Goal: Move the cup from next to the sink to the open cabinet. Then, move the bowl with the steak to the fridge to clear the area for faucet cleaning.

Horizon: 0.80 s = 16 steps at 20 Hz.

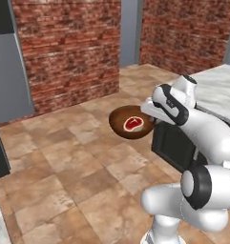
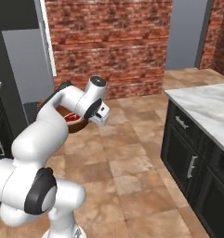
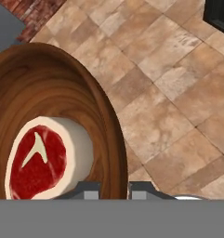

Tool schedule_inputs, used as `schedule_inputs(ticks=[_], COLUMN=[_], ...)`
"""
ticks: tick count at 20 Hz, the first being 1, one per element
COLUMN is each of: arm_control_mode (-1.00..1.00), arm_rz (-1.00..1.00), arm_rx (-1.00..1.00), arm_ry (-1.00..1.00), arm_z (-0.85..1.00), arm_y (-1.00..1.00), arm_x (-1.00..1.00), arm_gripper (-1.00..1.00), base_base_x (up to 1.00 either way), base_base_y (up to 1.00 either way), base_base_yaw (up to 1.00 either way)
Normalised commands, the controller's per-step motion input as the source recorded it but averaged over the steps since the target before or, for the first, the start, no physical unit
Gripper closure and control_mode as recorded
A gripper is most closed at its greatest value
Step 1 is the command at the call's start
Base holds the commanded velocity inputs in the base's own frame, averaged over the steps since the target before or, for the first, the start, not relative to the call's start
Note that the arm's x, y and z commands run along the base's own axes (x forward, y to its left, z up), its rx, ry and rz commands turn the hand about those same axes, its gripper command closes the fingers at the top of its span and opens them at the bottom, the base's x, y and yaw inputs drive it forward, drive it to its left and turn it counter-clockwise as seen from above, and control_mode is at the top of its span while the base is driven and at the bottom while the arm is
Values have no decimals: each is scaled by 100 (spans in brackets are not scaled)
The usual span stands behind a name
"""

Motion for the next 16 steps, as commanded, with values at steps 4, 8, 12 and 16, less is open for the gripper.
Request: schedule_inputs(ticks=[4,8,12,16], arm_control_mode=[100,100,100,100], arm_rz=[0,0,0,0], arm_rx=[0,0,0,0], arm_ry=[0,0,0,0], arm_z=[0,0,0,0], arm_y=[0,0,0,0], arm_x=[0,0,0,0], arm_gripper=[100,100,100,100], base_base_x=[100,100,100,100], base_base_y=[0,0,0,0], base_base_yaw=[0,0,0,0])
